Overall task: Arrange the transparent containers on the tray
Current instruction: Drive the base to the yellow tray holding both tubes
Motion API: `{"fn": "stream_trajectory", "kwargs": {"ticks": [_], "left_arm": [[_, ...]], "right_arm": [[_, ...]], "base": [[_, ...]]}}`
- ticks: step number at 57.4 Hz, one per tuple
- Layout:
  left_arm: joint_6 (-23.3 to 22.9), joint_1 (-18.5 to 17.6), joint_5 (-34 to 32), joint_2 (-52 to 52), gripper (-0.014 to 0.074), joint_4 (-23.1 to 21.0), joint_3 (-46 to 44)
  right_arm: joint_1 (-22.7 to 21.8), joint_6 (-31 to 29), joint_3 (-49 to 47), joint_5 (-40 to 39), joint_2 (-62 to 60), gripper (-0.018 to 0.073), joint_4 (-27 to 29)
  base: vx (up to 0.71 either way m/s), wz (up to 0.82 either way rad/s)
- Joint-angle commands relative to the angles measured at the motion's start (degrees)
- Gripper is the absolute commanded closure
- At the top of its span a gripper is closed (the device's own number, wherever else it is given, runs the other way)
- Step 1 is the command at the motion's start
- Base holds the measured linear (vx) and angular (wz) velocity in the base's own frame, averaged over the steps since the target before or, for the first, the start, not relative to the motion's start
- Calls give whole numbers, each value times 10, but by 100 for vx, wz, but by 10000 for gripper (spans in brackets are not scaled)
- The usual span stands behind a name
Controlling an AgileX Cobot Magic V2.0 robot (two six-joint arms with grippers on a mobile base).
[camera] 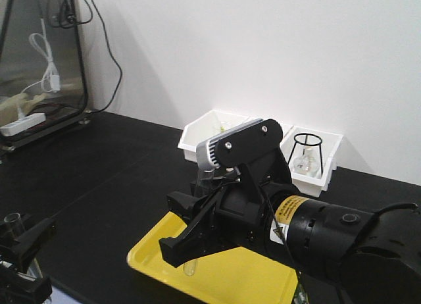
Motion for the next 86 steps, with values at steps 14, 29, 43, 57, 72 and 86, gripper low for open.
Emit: {"fn": "stream_trajectory", "kwargs": {"ticks": [14, 29, 43, 57, 72, 86], "left_arm": [[-4, -3, -48, -6, 541, -7, -21], [-4, -3, -48, -6, 541, -7, -21], [-4, -3, -48, -6, 541, -7, -21], [-4, -3, -48, -6, 541, -7, -21], [-4, -3, -48, -6, 541, -7, -21], [-4, -3, -52, -6, 541, -7, -21]], "right_arm": [[-1, -6, -21, -48, -19, 522, -5], [-1, -6, -21, -48, -19, 522, -5], [-1, -6, -21, -48, -19, 522, -5], [-1, -6, -21, -48, -19, 522, -5], [-1, -6, -21, -48, -19, 522, -5], [-1, -6, -21, -48, -19, 522, -5]], "base": [[17, -22], [13, -28], [9, -25], [5, -20], [2, -8], [0, 0]]}}
